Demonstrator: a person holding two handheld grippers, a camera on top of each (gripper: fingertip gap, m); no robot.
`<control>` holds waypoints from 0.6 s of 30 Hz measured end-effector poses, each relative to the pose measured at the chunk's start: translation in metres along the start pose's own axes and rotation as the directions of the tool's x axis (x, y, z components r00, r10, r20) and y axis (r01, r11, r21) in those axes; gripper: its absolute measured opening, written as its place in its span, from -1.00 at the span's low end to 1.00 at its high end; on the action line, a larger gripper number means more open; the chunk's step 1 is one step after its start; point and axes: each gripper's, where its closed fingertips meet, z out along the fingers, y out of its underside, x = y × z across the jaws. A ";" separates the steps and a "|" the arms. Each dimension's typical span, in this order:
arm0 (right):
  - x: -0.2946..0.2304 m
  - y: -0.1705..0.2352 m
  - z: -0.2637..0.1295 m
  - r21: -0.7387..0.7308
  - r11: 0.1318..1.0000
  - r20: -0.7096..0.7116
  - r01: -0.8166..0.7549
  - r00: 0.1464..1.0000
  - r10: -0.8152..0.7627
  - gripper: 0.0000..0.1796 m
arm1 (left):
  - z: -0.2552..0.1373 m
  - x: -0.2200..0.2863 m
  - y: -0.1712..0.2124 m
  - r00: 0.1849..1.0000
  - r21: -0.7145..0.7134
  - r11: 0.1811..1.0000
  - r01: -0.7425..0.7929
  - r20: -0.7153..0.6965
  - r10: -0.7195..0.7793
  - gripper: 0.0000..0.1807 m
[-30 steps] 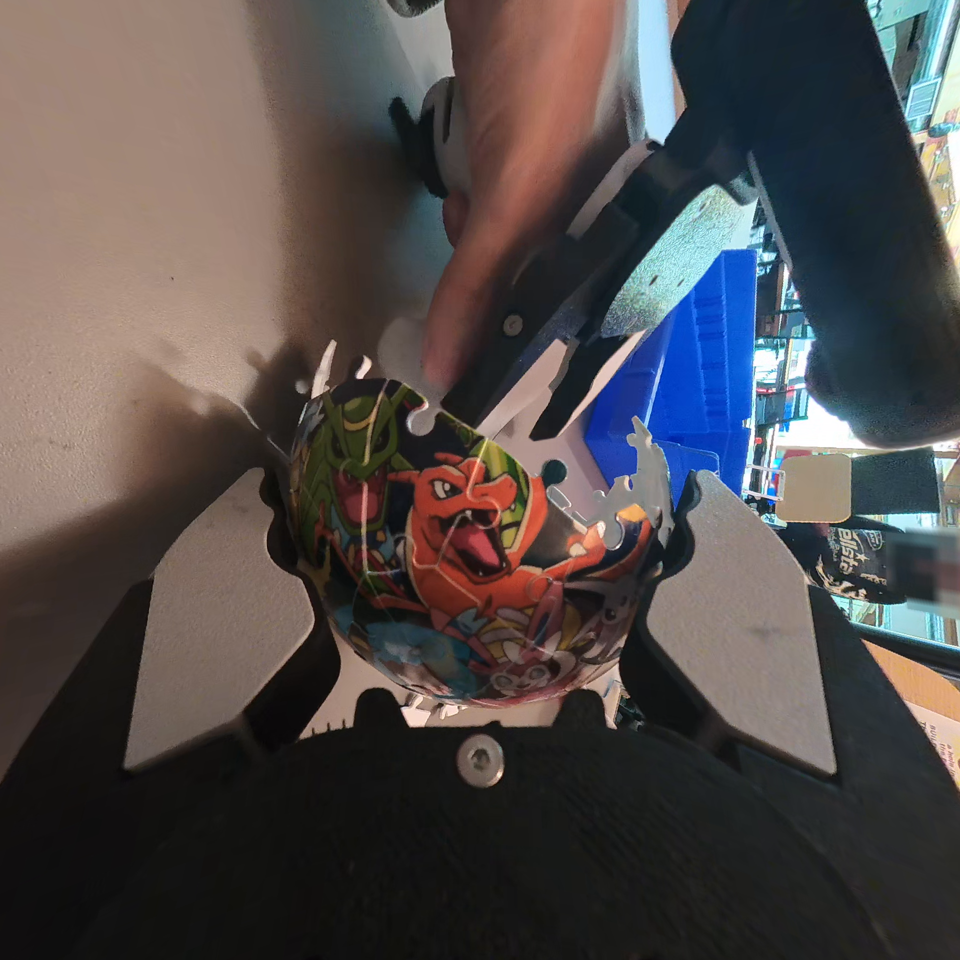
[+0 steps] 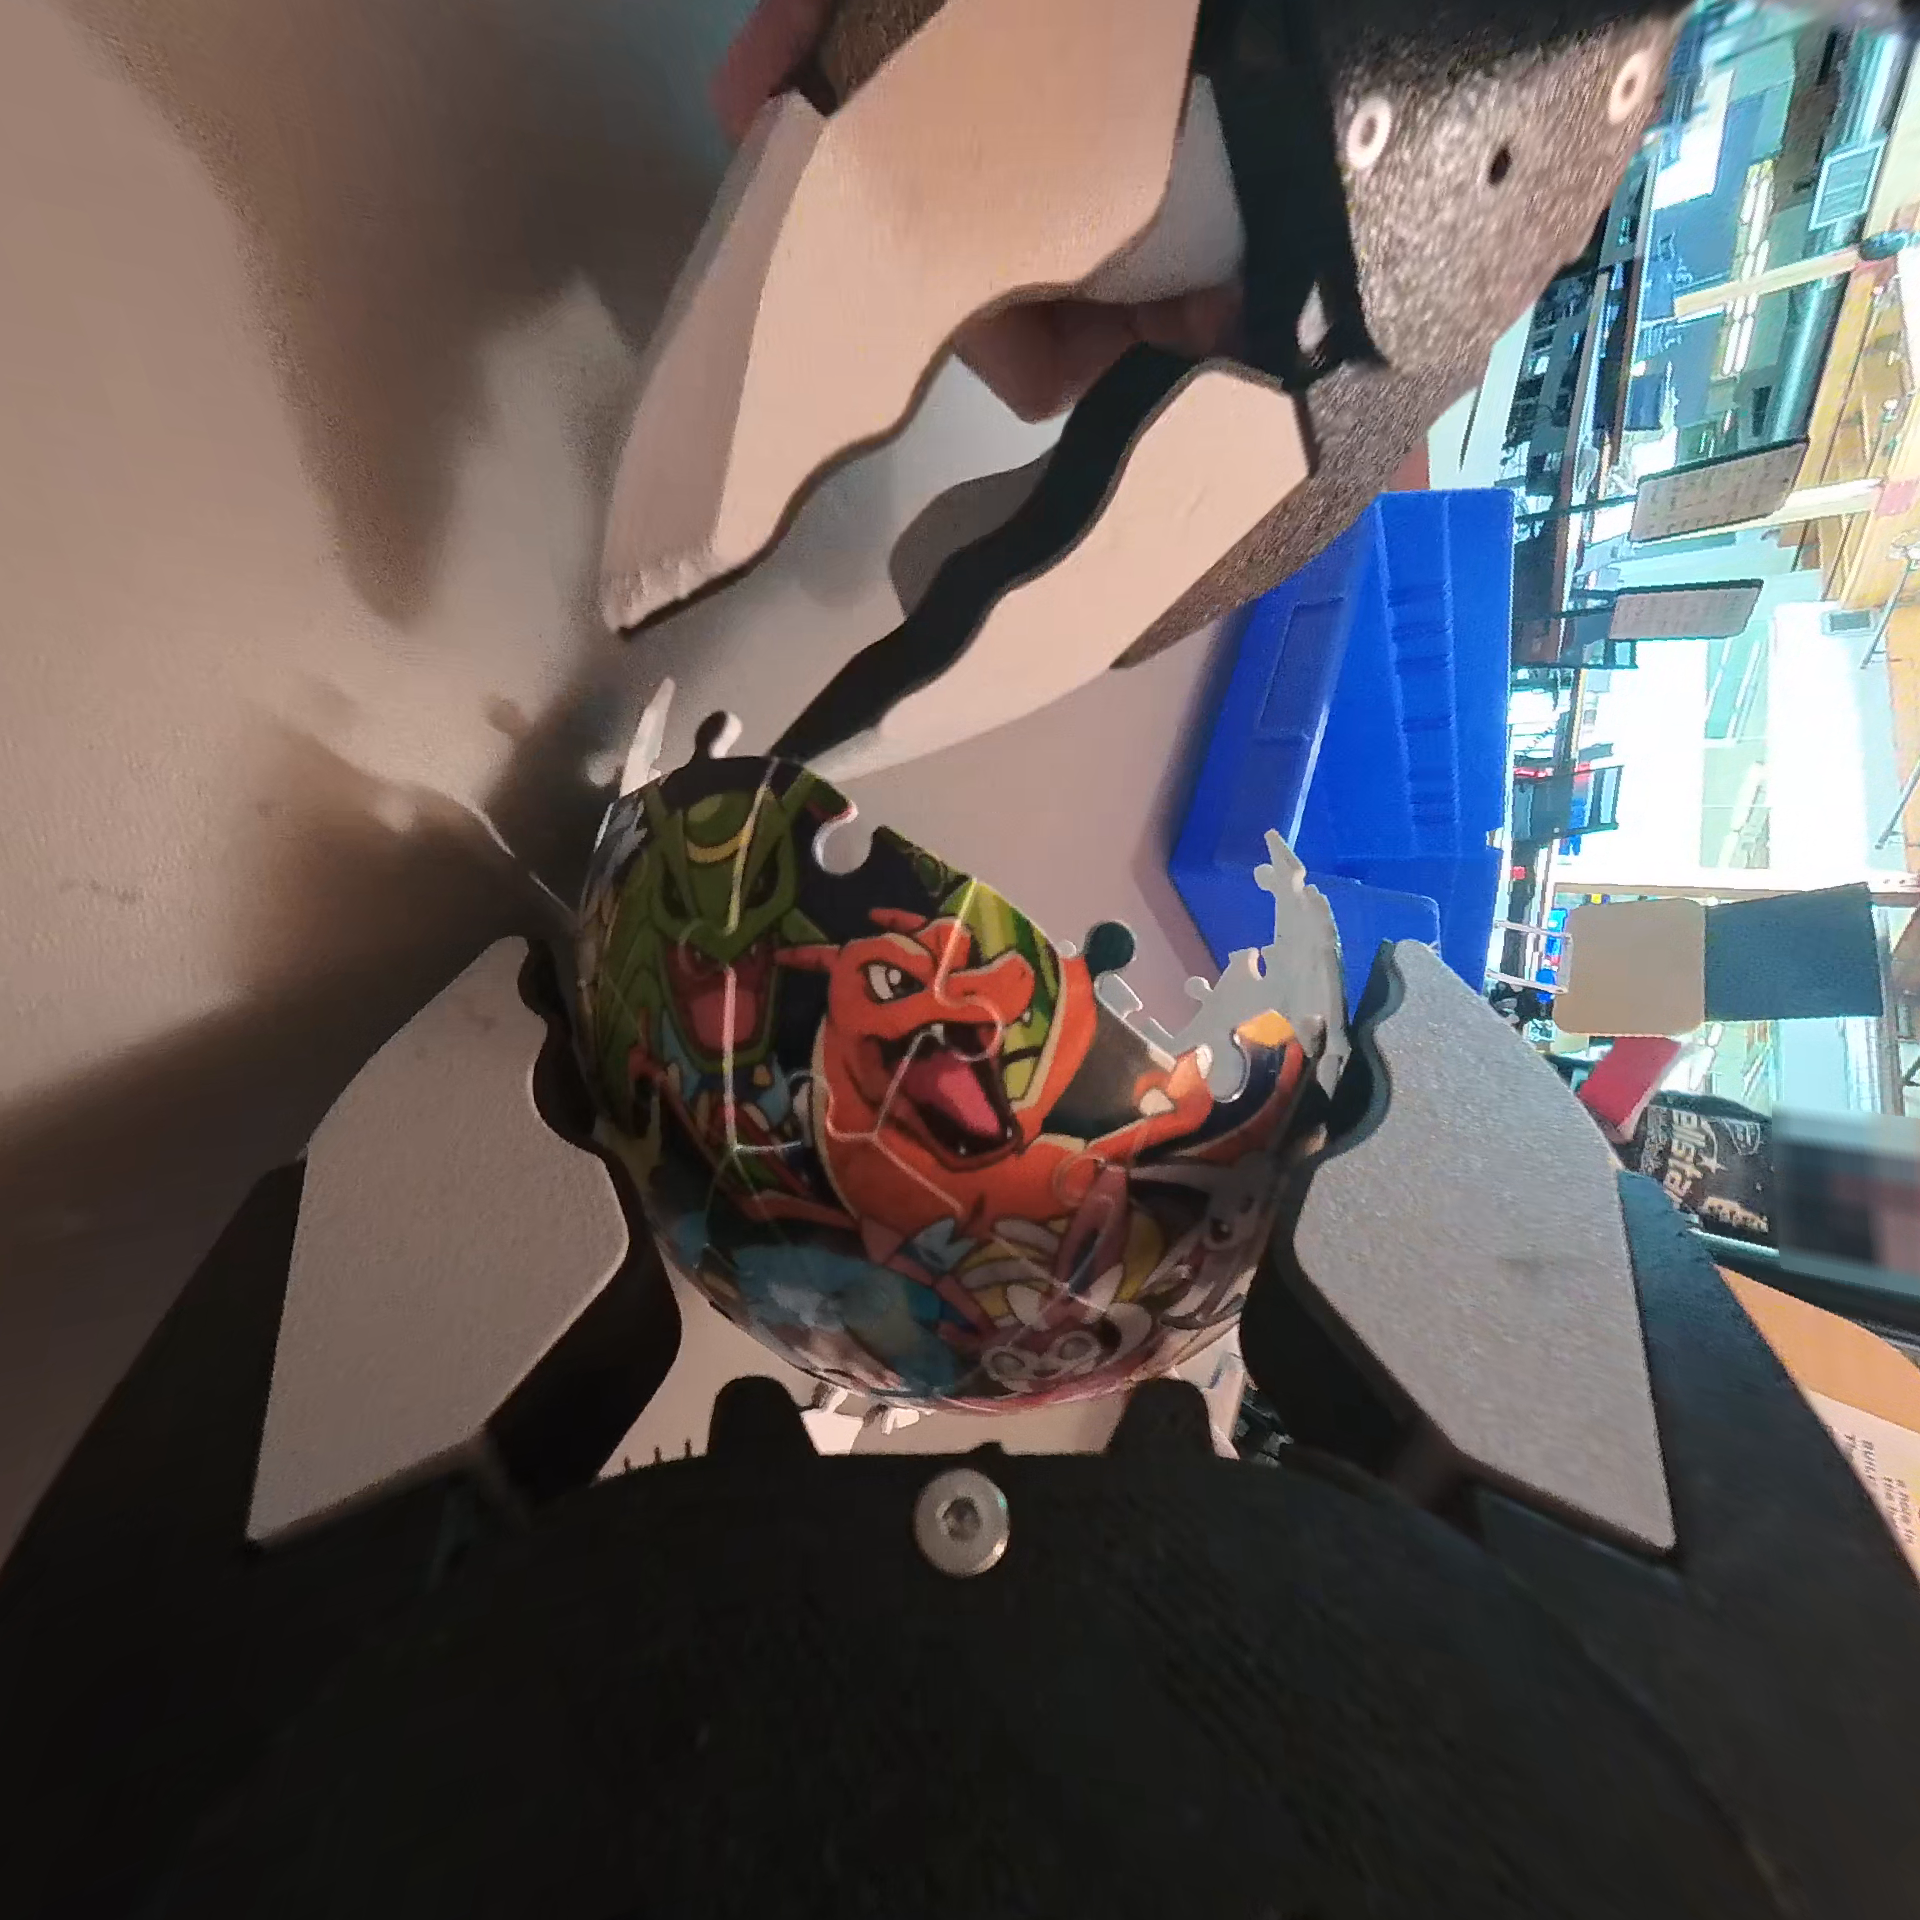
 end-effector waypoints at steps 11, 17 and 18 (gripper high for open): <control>0.000 0.000 0.000 0.004 1.000 0.000 -0.008 1.000 0.008 0.54 | 0.015 -0.006 0.016 0.996 -0.129 0.989 -0.071 0.048 0.078 -0.85; 0.000 0.001 0.000 -0.003 1.000 -0.001 0.001 1.000 -0.001 0.54 | 0.015 -0.009 0.016 0.991 -0.137 0.986 -0.098 0.072 0.108 -0.92; 0.000 0.001 0.000 -0.004 1.000 -0.001 0.002 1.000 -0.002 0.54 | 0.014 -0.010 0.016 0.991 -0.134 0.986 -0.096 0.078 0.107 -0.93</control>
